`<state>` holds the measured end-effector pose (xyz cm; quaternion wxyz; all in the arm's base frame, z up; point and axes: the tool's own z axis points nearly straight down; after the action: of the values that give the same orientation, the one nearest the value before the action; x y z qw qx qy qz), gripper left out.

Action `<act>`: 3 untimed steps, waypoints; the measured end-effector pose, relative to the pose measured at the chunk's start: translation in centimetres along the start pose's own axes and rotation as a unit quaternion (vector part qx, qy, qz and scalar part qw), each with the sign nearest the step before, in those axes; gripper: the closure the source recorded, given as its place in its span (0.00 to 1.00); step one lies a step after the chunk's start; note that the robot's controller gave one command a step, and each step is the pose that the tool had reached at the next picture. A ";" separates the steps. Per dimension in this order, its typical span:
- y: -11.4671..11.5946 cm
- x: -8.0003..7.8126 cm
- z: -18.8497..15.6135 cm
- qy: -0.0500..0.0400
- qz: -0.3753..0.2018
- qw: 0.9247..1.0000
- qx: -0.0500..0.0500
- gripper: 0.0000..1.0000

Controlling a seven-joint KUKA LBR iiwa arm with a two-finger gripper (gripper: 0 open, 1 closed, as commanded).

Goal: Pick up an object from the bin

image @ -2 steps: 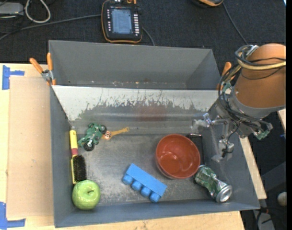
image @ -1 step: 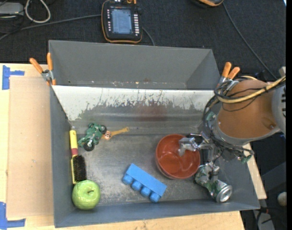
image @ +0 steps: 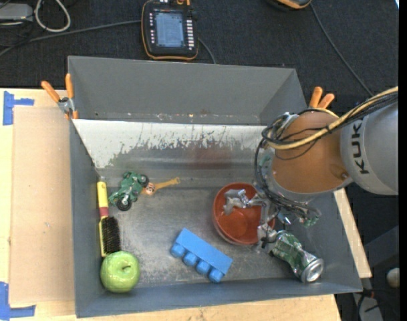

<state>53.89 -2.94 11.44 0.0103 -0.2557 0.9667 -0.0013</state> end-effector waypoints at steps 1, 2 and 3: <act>-1.6 3.4 4.0 0.003 -0.112 0.994 0.000 1.00; -1.5 3.3 4.0 0.003 -0.113 0.994 0.000 1.00; -1.5 3.4 4.1 0.003 -0.115 0.993 -0.001 1.00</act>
Offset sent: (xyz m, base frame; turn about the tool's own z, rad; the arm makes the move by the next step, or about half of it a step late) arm 0.0000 0.0000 0.0000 0.0000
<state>51.77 -5.88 7.27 0.0068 -0.3647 0.9311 -0.0026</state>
